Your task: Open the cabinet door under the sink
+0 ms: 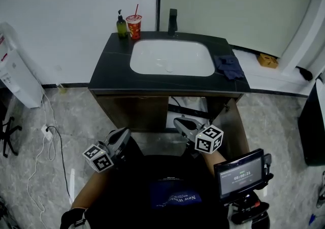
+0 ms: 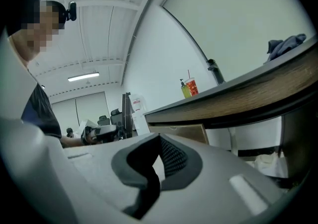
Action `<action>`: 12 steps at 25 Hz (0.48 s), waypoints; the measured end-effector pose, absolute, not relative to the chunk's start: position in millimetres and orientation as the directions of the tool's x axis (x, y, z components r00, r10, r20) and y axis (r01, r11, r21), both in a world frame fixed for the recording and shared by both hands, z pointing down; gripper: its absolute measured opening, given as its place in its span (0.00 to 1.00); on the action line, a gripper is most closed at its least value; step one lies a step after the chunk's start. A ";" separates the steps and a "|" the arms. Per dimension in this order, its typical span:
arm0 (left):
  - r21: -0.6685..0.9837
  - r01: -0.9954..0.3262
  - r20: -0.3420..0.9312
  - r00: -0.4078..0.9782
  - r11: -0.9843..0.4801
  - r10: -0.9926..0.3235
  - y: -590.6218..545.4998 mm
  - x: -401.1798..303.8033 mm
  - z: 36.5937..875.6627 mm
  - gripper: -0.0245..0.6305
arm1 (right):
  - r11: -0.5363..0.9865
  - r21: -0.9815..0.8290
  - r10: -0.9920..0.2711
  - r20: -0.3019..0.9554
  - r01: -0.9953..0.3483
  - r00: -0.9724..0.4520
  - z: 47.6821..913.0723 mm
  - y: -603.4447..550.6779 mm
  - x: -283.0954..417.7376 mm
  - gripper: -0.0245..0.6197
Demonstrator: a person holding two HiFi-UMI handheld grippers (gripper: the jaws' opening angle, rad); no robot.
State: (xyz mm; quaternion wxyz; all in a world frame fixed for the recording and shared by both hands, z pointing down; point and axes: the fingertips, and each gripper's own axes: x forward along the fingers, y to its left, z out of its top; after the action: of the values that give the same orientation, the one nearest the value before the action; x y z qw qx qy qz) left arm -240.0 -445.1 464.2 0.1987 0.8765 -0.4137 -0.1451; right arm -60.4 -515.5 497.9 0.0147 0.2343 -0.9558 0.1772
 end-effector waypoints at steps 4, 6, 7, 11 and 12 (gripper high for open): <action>0.466 -0.662 -0.107 0.617 -0.588 -0.780 -457.4 -249.9 467.2 0.05 | 0.819 -0.330 -0.455 0.123 -0.469 -0.882 499.1 -527.0 -66.0 0.04; 0.465 -0.656 -0.120 0.619 -0.595 -0.776 -460.8 -253.2 465.7 0.05 | 0.814 -0.323 -0.469 0.126 -0.483 -0.874 496.0 -530.0 -66.3 0.04; 0.467 -0.655 -0.122 0.618 -0.594 -0.777 -464.5 -254.1 464.9 0.05 | 0.812 -0.321 -0.474 0.127 -0.488 -0.871 495.5 -533.2 -66.7 0.04; 0.465 -0.650 -0.125 0.625 -0.602 -0.771 -480.8 -257.7 468.0 0.05 | 0.801 -0.327 -0.492 0.120 -0.502 -0.862 496.0 -547.2 -68.3 0.04; 0.465 -0.648 -0.126 0.627 -0.603 -0.769 -482.5 -257.3 467.7 0.05 | 0.797 -0.331 -0.497 0.118 -0.505 -0.860 495.9 -549.3 -67.7 0.04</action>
State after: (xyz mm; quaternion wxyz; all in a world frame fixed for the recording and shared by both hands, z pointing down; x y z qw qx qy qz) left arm -257.3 -482.5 467.7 0.1917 0.8812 -0.4019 -0.1587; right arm -67.7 -549.3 495.9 0.0123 0.2643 -0.9478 0.1782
